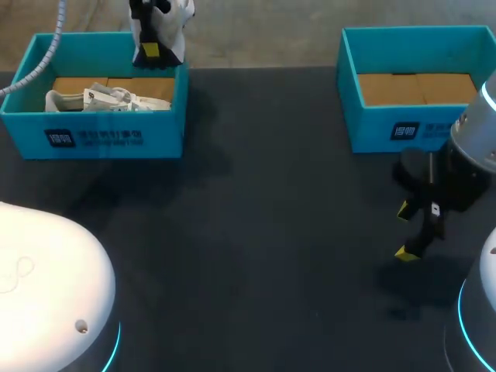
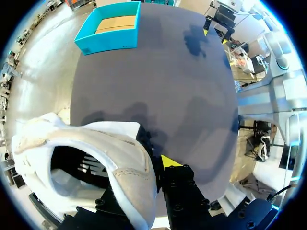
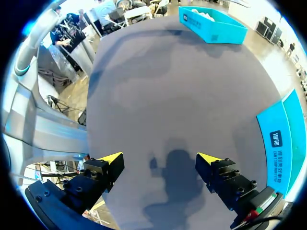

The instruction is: Take the shoe out of the shoebox, open the shoe tongue, remove and reinsert the insole, then place the shoe into the shoebox

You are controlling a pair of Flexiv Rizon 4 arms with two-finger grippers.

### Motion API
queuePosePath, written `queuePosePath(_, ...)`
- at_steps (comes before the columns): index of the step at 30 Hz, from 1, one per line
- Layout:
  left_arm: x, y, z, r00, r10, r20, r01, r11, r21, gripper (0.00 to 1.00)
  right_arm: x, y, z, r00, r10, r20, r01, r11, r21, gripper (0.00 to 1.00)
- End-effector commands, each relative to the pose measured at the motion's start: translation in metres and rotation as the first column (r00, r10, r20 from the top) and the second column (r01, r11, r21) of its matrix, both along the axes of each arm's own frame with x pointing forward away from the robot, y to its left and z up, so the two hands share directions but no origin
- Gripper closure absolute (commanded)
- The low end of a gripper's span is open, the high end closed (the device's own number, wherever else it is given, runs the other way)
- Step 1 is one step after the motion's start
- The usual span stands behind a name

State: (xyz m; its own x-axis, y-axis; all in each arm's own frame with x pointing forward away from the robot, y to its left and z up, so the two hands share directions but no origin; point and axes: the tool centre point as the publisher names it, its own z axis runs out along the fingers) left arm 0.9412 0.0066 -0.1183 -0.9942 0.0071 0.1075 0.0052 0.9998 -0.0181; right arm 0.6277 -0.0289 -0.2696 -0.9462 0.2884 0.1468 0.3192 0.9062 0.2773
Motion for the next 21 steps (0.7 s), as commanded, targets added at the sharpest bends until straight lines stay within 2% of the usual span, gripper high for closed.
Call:
queuePosePath(1,0.031,0.015,0.004,0.999,-0.007,-0.041,0.007,1.0,0.002,1.0,-0.001,0.0,-0.001,1.0,-0.002,0.003,0.002,1.0,-0.001,0.0)
queuePosePath(10,0.093,0.062,-0.004,0.999,-0.022,-0.024,0.022,1.0,0.018,1.0,-0.001,0.0,-0.001,1.0,-0.002,0.003,0.002,1.0,-0.001,0.0)
queuePosePath(14,0.117,0.082,-0.01,1.0,0.017,-0.025,-0.016,0.999,0.04,1.0,-0.001,0.0,-0.001,1.0,-0.002,0.003,0.002,1.0,-0.001,0.0)
queuePosePath(18,0.13,0.101,-0.014,0.999,0.03,-0.042,-0.029,0.999,0.046,1.0,-0.001,0.0,-0.001,1.0,-0.002,0.003,0.002,1.0,-0.001,0.0)
queuePosePath(21,0.133,0.116,-0.017,0.998,0.029,-0.055,-0.027,0.999,0.041,1.0,-0.001,0.0,-0.001,1.0,-0.002,0.003,0.002,1.0,-0.001,0.0)
